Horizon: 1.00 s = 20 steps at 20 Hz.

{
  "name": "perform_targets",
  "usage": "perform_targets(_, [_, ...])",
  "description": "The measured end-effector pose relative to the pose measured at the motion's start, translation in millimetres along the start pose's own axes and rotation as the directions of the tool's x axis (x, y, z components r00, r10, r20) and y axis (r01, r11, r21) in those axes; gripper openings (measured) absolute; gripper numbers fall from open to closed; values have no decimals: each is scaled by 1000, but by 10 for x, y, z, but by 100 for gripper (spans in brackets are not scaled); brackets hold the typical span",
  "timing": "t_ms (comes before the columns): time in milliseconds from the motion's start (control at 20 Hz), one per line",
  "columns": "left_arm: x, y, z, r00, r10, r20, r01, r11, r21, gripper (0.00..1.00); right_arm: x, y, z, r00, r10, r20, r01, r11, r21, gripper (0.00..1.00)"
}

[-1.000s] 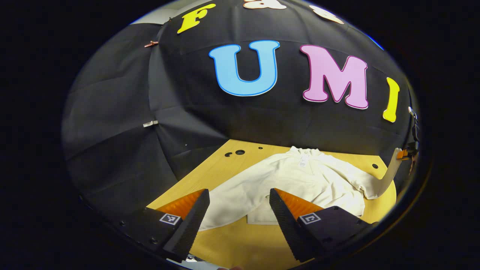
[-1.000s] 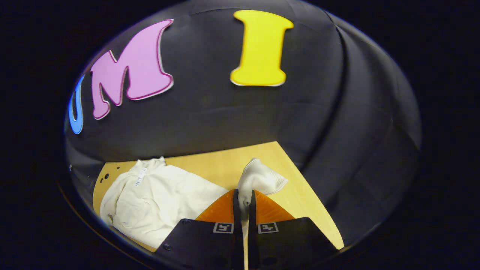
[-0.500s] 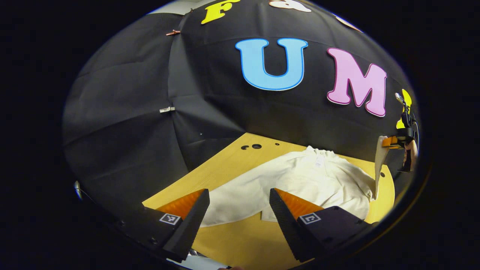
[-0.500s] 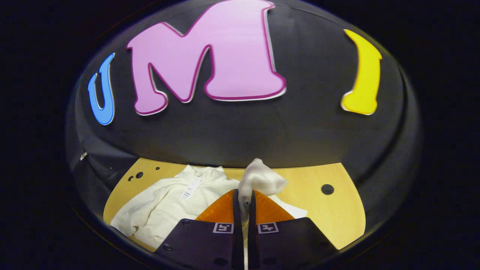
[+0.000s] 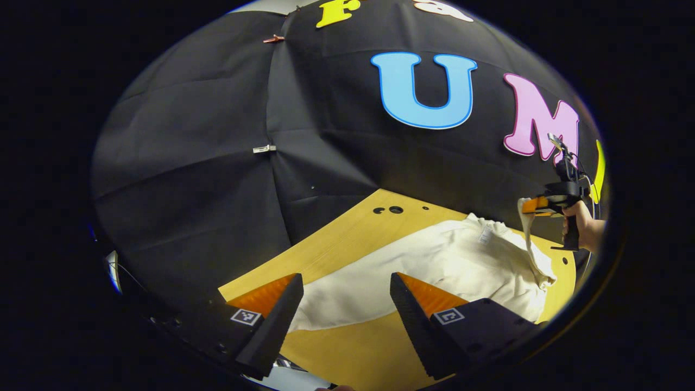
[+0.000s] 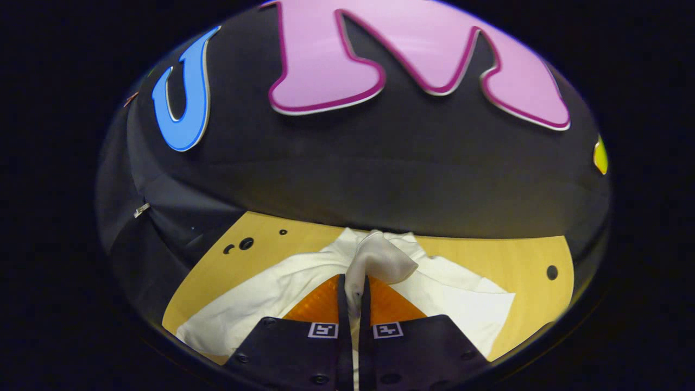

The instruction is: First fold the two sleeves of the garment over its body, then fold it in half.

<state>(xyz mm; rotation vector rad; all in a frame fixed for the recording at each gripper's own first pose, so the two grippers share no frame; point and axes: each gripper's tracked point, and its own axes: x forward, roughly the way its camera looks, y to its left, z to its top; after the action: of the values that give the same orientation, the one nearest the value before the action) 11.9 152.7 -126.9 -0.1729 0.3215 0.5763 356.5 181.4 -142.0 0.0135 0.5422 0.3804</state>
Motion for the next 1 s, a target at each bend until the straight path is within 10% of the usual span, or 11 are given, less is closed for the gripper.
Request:
perform_targets(450, [165,393,-325,996,78,-37,-78,997,9,99,875,1194,-596,995,79,-68,-83,995,-49,8])
perform_targets(750, [286,445,-527,993,100,-62,-99,995,24,99,1095,1466,-951,985,110,-136,-102,993,67,33])
perform_targets(800, [286,438,-512,994,102,-47,-101,994,29,99,1091,1537,-985,982,129,-140,-119,990,77,22])
perform_targets(1000, [353,432,-633,992,113,-63,-112,994,11,99,924,1566,-892,981,164,-106,-162,987,25,81])
